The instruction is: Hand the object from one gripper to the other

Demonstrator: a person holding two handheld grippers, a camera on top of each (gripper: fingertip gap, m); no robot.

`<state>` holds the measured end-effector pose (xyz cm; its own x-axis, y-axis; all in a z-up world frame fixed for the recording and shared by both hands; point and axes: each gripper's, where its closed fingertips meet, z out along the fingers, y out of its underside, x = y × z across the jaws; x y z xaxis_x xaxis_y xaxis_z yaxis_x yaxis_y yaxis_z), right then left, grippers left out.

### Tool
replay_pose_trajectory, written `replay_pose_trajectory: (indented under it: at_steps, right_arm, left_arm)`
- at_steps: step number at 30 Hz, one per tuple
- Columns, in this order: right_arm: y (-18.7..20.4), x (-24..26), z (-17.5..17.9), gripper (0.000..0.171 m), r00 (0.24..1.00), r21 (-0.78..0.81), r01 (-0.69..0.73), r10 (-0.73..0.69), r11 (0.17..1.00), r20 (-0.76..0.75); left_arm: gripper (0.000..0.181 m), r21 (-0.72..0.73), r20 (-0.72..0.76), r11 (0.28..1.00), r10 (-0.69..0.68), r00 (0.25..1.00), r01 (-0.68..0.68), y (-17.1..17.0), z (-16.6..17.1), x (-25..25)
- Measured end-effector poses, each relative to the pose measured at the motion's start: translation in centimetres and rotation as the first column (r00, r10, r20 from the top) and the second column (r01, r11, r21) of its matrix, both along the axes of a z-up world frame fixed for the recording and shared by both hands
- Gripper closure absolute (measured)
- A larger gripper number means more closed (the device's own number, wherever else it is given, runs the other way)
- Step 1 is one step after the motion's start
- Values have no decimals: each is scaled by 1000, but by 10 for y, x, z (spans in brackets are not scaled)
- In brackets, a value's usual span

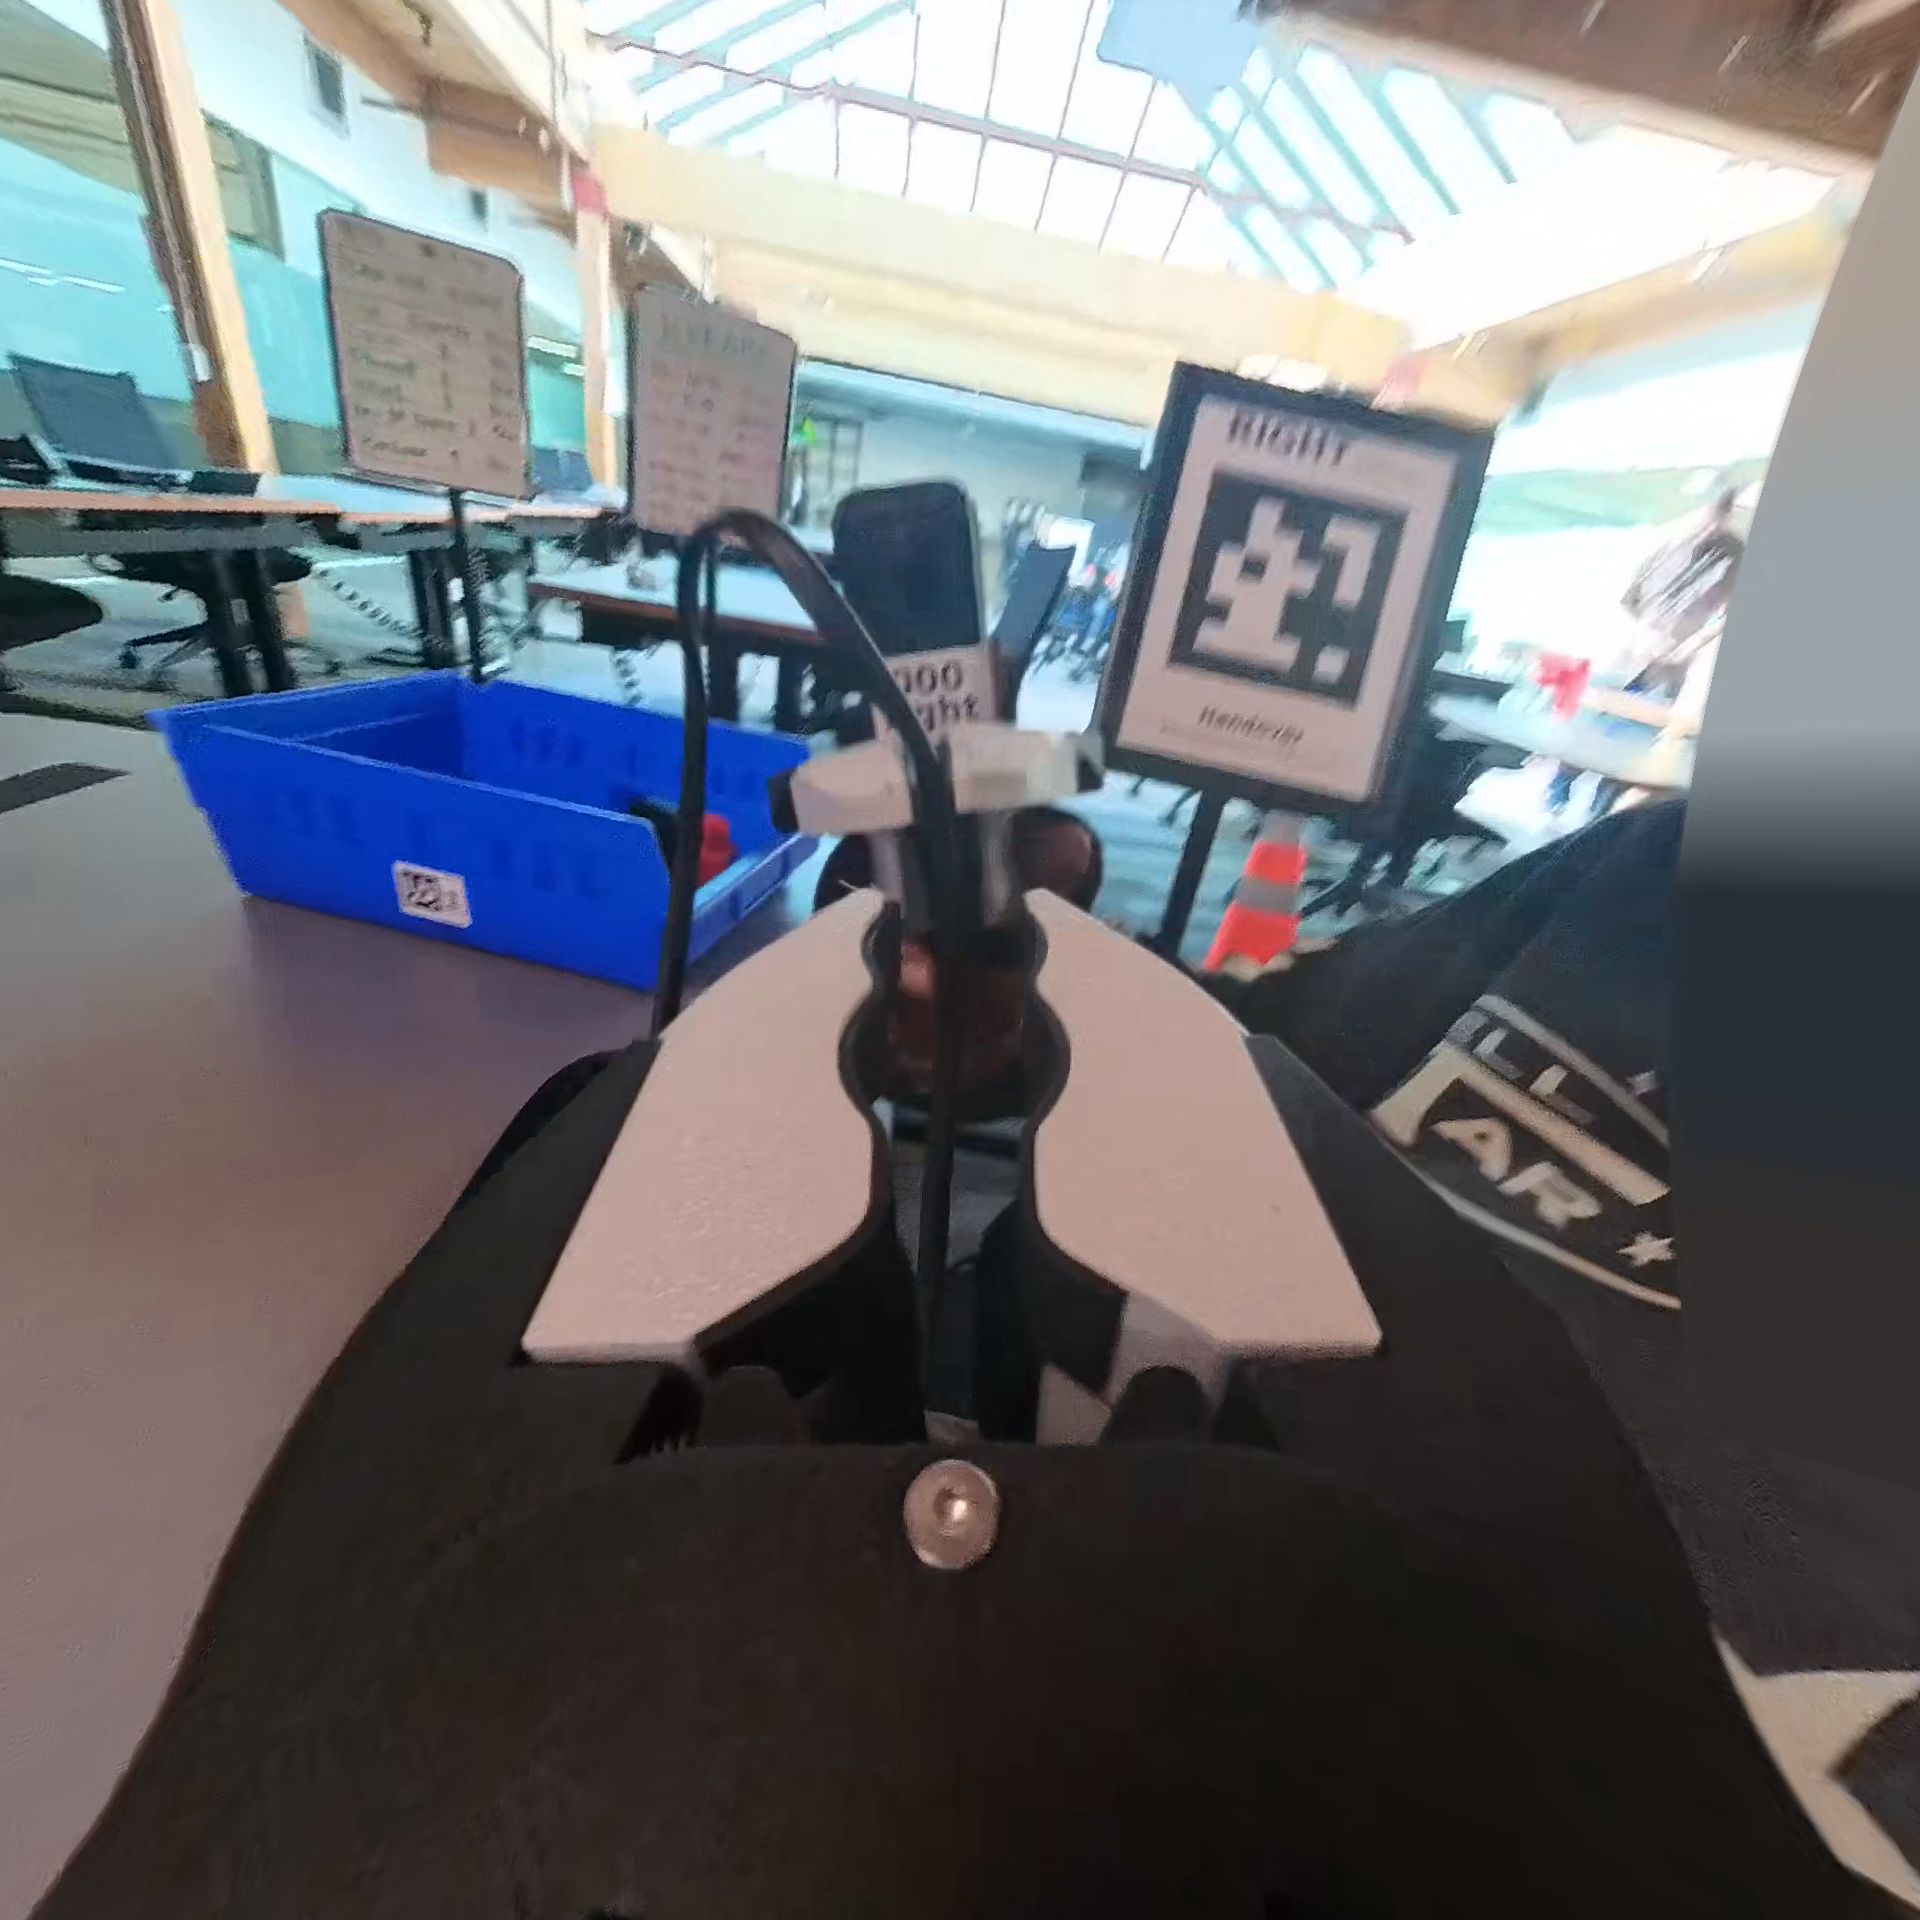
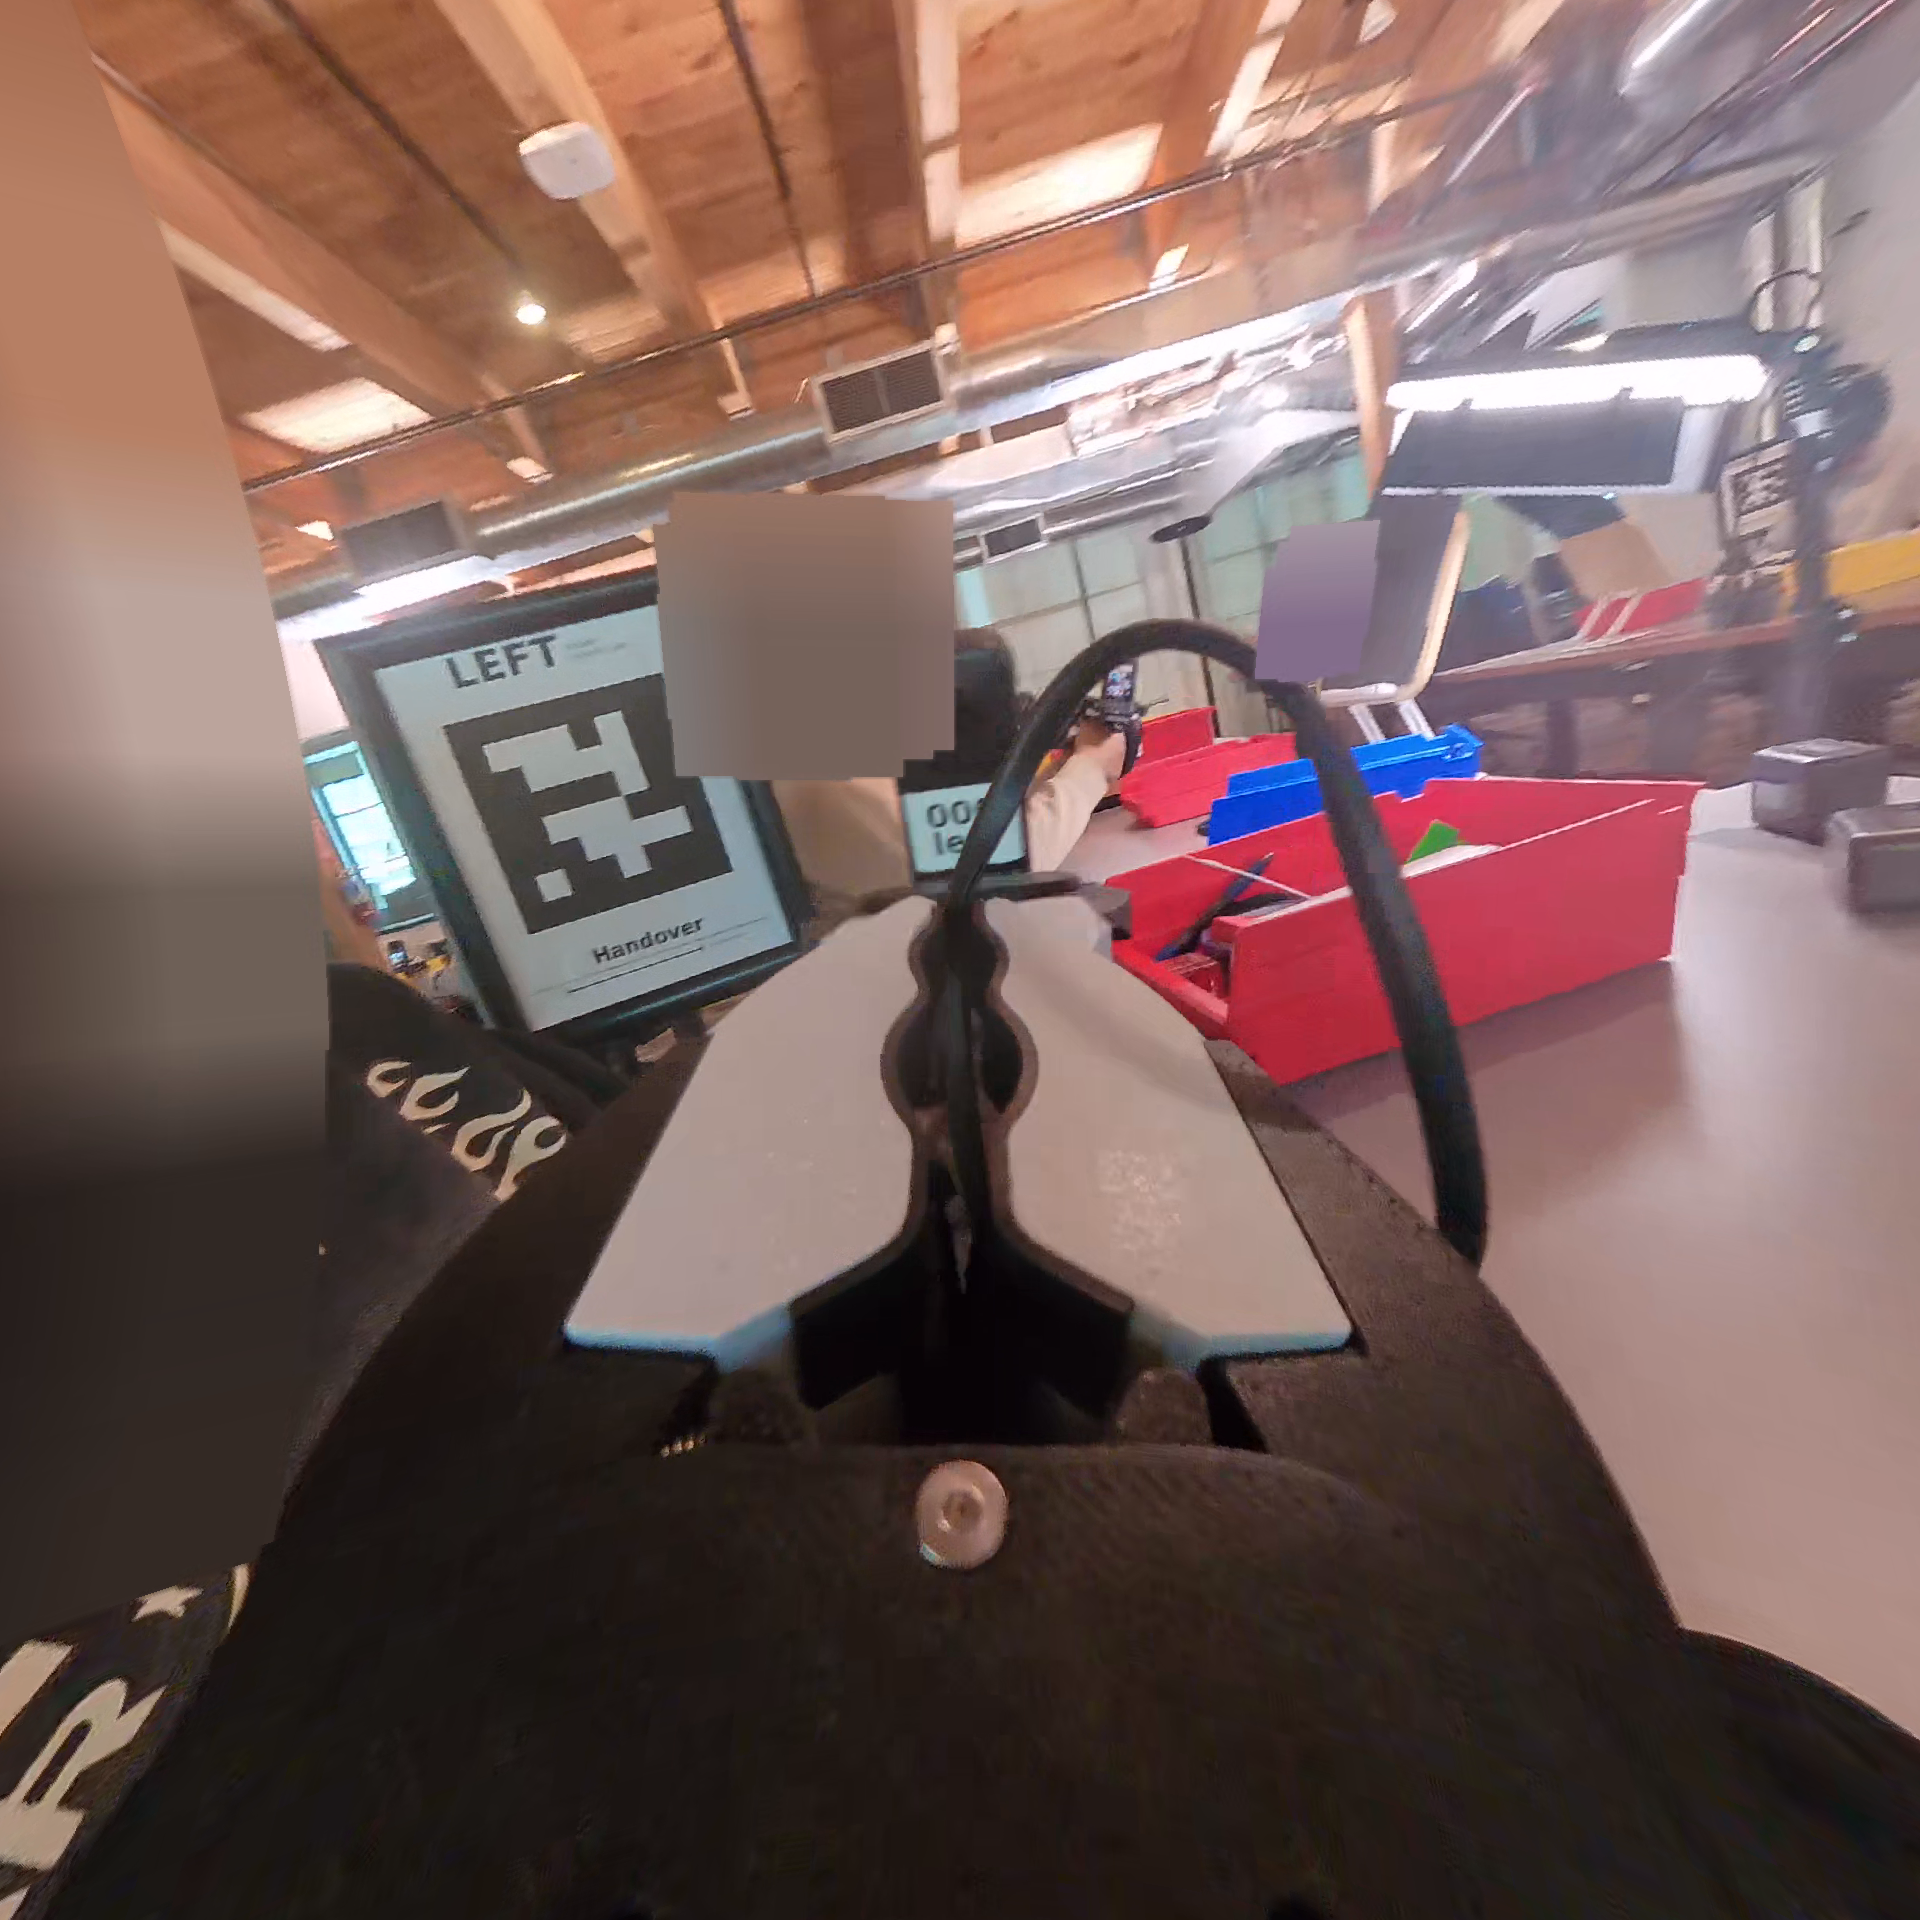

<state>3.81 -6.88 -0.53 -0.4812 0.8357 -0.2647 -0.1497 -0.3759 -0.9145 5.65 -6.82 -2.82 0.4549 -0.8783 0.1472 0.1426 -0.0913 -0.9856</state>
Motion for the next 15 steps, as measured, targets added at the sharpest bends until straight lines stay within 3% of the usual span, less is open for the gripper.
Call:
replay_pose_trajectory:
  at_steps: [3, 9, 12, 15]
  right_arm:
    - [5, 0, 2, 166, 999, -28, 40, -40, 999, -2]
    - [10, -6, -2, 167, 993, -2, 116, -116, 993, -1]
    - [12, -6, -2, 166, 993, -3, 122, -122, 993, 9]
    - [11, -3, 2, 159, 995, -12, 100, -100, 995, -9]
  left_arm:
    - [164, 39, -111, 997, 75, 991, -71, 6, -12, 8]
    - [176, 85, -189, 978, 202, 961, -189, 17, -19, 5]
    - [177, 58, -168, 986, 163, 972, -156, 14, -18, 6]
    - [177, -3, -36, 999, 46, 998, -46, 4, -6, 7]
